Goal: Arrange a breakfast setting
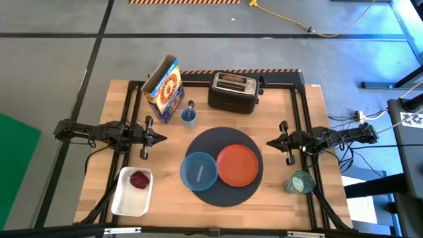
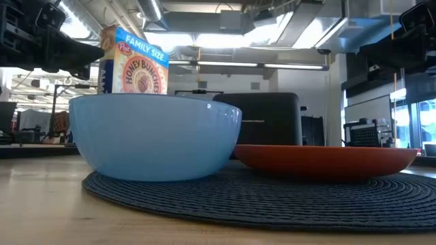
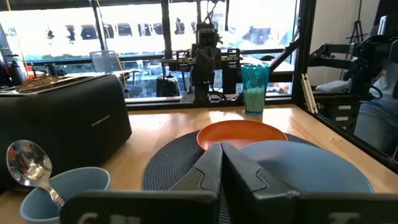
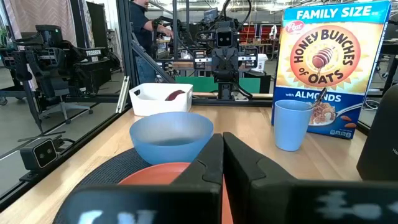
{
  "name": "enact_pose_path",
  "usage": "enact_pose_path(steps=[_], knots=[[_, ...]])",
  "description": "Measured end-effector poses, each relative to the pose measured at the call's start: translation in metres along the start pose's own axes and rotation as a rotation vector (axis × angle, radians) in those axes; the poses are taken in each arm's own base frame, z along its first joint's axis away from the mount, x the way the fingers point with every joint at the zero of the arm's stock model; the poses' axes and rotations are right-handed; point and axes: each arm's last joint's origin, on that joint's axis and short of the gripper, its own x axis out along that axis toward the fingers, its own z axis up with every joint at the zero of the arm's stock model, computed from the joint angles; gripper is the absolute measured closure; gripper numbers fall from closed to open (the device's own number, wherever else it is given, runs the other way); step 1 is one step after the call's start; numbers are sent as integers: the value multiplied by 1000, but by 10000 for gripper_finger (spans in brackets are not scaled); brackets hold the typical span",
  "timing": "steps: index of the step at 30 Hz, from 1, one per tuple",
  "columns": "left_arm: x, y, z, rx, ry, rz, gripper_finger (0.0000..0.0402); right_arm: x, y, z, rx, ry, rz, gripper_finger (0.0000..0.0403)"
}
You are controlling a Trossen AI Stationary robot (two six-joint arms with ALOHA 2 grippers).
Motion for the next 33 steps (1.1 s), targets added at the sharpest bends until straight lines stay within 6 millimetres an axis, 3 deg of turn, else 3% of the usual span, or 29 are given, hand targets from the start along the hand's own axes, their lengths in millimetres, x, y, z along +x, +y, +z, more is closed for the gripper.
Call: enact_pose_path(steps=[33], knots=[[0, 0, 0, 30, -2, 9, 400, 0, 0, 0, 0, -2, 0, 403]])
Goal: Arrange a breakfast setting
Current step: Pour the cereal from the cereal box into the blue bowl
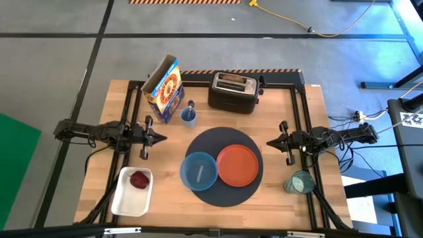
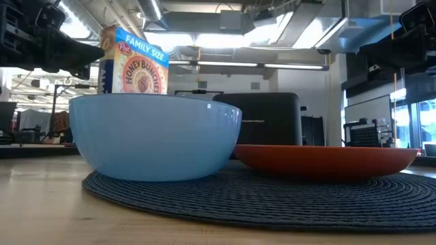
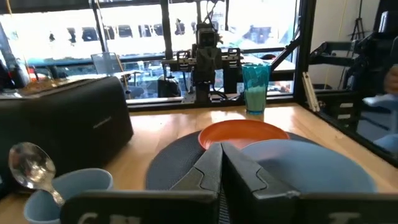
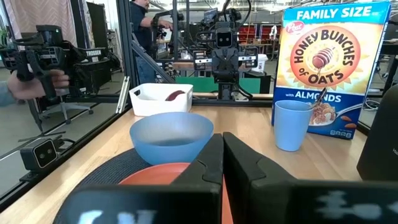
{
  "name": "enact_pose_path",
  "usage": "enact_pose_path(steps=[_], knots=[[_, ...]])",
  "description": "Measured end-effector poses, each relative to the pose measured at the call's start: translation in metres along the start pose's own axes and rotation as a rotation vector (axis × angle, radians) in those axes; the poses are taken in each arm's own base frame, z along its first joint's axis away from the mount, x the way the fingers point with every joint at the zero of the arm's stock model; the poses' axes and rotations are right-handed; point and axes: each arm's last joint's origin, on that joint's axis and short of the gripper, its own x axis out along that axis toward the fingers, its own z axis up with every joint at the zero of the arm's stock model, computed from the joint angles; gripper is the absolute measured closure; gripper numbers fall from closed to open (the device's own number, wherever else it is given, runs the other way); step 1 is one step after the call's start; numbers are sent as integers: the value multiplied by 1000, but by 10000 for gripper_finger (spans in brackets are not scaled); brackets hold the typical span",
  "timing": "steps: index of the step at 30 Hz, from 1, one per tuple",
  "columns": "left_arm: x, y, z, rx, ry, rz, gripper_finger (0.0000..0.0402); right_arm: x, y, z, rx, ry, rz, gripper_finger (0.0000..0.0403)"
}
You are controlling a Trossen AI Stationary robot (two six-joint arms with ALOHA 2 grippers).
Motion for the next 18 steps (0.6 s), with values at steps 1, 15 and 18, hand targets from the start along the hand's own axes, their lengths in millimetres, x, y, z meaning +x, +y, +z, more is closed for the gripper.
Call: enact_pose_path(steps=[1, 15, 18], knots=[[0, 0, 1, 6, -6, 15, 400, 0, 0, 0, 1, 0, 0, 403], [-1, 1, 10, -251, -104, 8, 400, 0, -1, 10, 90, -107, -19, 403], [-1, 1, 10, -255, -109, 13, 400, 0, -1, 9, 88, -90, -23, 403]])
